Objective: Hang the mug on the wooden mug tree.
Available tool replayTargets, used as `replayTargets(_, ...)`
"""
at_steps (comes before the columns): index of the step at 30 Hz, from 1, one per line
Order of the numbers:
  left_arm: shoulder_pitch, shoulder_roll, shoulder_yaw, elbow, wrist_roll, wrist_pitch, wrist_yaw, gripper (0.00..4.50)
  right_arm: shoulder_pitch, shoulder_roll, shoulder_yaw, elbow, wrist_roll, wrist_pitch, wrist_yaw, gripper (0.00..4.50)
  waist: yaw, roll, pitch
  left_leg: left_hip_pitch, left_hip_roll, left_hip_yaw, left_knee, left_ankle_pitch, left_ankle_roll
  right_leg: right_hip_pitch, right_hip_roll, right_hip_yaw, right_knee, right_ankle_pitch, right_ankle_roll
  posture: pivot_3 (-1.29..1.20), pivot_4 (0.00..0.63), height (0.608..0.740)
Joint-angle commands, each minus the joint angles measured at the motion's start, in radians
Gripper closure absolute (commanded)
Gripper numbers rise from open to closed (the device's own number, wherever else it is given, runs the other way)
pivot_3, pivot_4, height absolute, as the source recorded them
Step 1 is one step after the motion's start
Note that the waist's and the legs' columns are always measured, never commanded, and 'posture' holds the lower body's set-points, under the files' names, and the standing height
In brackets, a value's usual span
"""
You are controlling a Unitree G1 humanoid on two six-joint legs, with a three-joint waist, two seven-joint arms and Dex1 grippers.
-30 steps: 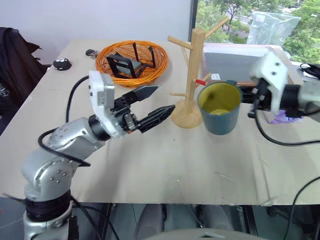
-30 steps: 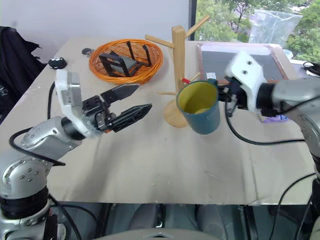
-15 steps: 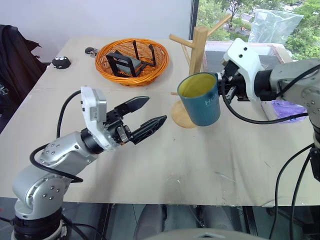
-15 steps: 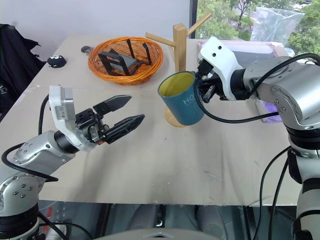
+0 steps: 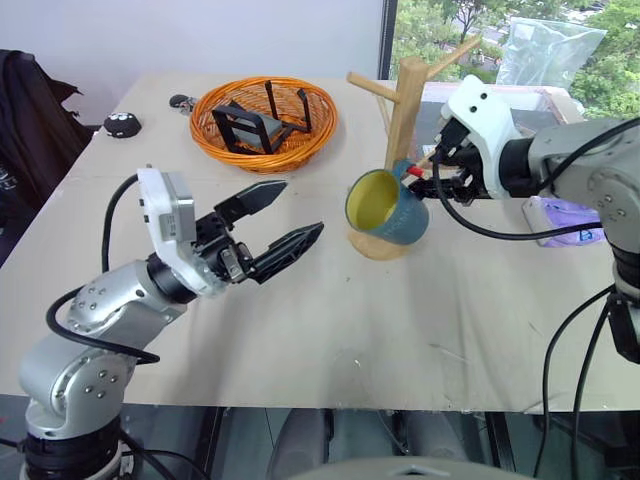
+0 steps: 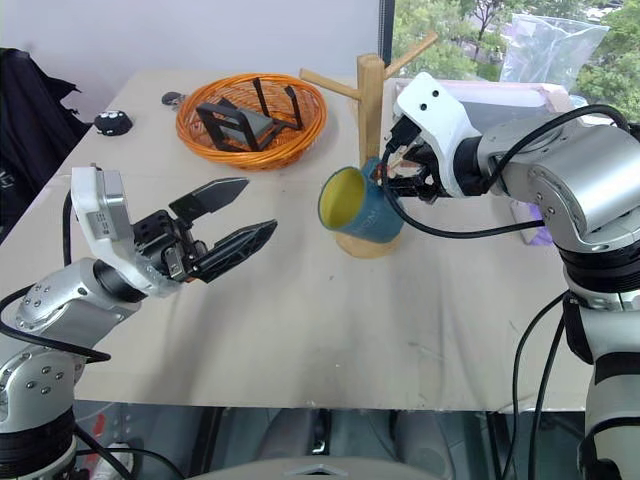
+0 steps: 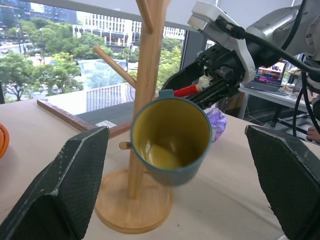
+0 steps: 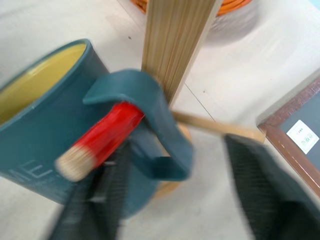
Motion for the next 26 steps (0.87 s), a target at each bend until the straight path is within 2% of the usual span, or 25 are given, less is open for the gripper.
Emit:
replayTargets(1,-0.005,0.013,0.001,0.002,0.013,-0.022,-0.023,0.0,-0.028,-0.04,-0.103,-0.072,0.061,0.045,0.039,0.48,0.001,0.0,0.0,0.0,0.0,0.0,0.0,0.0,0.0,0.0,0.0,0.0,0.0,0.0,0.0,0.0,0.15,0.737)
replayTargets(4,-0.002,0.011,-0.015,0.01,0.038,-0.024,-0.032,0.0,0.012,-0.087,-0.158,-0.107,0.104,0.052,0.076,0.48,0.002,0.0,0.0,0.0,0.0,0.0,0.0,0.0,0.001,0.0,0.0,0.0,0.0,0.0,0.0,0.0,0.15,0.737)
replayTargets(7,0.001,0.0,-0.042,0.018,0.074,-0.033,-0.042,0.0,0.094,-0.14,-0.207,-0.128,0.108,-0.024,0.099,0.48,0.004,-0.001,-0.001,0.0,0.0,0.0,0.0,-0.002,0.004,0.001,0.0,-0.001,0.0,0.0,0.0,0.0,0.15,0.737)
replayTargets(11,0.039,-0.004,-0.074,0.047,0.161,-0.061,-0.054,0.0,0.341,-0.206,-0.348,-0.197,0.149,-0.142,0.179,0.48,0.004,-0.002,-0.001,0.0,0.0,0.0,0.0,-0.002,0.004,0.001,0.0,0.0,0.0,0.0,0.0,0.0,0.15,0.737)
replayTargets(13,0.082,-0.006,-0.095,0.066,0.24,-0.094,-0.052,0.0,0.53,-0.162,-0.456,-0.238,0.157,-0.272,0.214,0.48,0.004,-0.002,-0.001,0.0,0.0,0.0,0.0,-0.002,0.004,0.001,0.0,0.0,0.0,0.0,0.0,0.0,0.15,0.737)
replayTargets(16,0.167,-0.002,-0.147,0.095,0.376,-0.16,-0.063,0.0,0.819,-0.005,-0.589,-0.261,0.153,-0.457,0.207,0.48,0.003,-0.002,-0.002,0.0,0.001,0.001,-0.001,-0.002,0.004,0.001,0.001,0.0,-0.001,0.0,0.0,0.0,0.15,0.737)
replayTargets(18,0.219,-0.006,-0.174,0.11,0.436,-0.201,-0.076,0.0,0.992,0.081,-0.598,-0.24,0.089,-0.61,0.206,0.48,0.004,-0.002,-0.002,0.001,0.001,0.002,-0.001,-0.002,0.004,0.0,0.001,0.002,0.0,0.0,0.0,0.0,0.15,0.737)
replayTargets(20,0.258,-0.021,-0.205,0.143,0.513,-0.258,-0.072,0.0,1.142,0.18,-0.593,-0.161,0.01,-0.838,0.233,0.48,0.005,-0.001,-0.002,0.001,0.001,0.003,0.0,-0.002,0.004,0.002,0.001,0.002,0.0,0.0,0.0,0.0,0.15,0.737)
replayTargets(23,0.284,-0.037,-0.236,0.19,0.587,-0.323,-0.082,0.0,1.245,0.25,-0.573,-0.042,-0.067,-1.092,0.291,0.48,0.006,-0.001,-0.002,0.006,0.0,0.005,0.001,-0.002,0.005,0.008,0.001,0.0,-0.001,0.0,0.0,0.0,0.15,0.737)
replayTargets(26,0.292,-0.073,-0.25,0.228,0.596,-0.343,-0.082,0.0,1.272,0.289,-0.544,0.09,-0.125,-1.296,0.331,0.48,0.002,-0.002,-0.002,0.01,0.0,0.006,0.001,-0.003,0.005,0.01,0.001,0.002,0.0,0.0,0.0,0.0,0.15,0.737)
